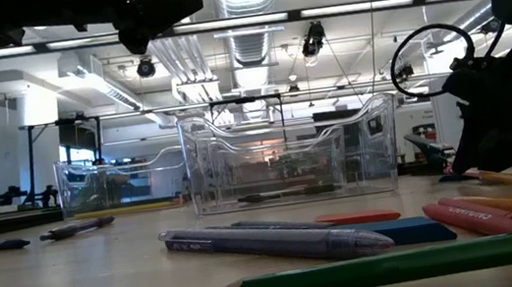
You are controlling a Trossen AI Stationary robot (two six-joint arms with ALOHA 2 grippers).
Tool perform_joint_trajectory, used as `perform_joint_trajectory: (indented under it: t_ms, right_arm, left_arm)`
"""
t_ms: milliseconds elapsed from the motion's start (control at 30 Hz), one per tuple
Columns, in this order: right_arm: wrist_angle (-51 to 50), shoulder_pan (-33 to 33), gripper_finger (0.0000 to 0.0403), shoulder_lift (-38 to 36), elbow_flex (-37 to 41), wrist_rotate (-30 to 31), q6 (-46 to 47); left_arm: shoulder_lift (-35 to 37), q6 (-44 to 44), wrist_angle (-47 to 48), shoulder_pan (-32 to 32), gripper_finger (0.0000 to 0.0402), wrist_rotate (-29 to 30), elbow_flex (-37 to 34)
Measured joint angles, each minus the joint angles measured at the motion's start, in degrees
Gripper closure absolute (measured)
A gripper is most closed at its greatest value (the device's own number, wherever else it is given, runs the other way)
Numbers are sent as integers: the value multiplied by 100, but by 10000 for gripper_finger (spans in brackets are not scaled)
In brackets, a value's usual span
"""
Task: Sort crayons/erasers/pens/pencils in bins
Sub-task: Put the top orange pencil into the top left transparent bin
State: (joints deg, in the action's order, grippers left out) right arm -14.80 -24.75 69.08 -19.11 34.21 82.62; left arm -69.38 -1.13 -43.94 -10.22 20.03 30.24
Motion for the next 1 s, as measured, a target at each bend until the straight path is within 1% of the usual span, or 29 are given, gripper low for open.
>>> perform_joint_trajectory:
  t_ms: [100,200,533,667,833,1000]
  right_arm:
    - [-16,-2,176,-33,2,-34,-16]
    - [-73,-2,195,-35,2,-49,-12]
    - [-145,-7,308,-35,2,-146,122]
    - [-142,-7,345,-37,4,-160,239]
    - [-202,-11,372,-110,11,-178,250]
    - [-500,-14,380,-512,13,-320,163]
  left_arm:
    - [0,-4,-4,0,195,0,-8]
    - [0,-7,-5,0,195,1,-23]
    - [0,-8,-7,0,195,38,-66]
    - [0,-7,-8,0,195,42,-66]
    - [0,-4,-6,0,195,42,-66]
    - [2,-4,-2,0,194,42,-69]
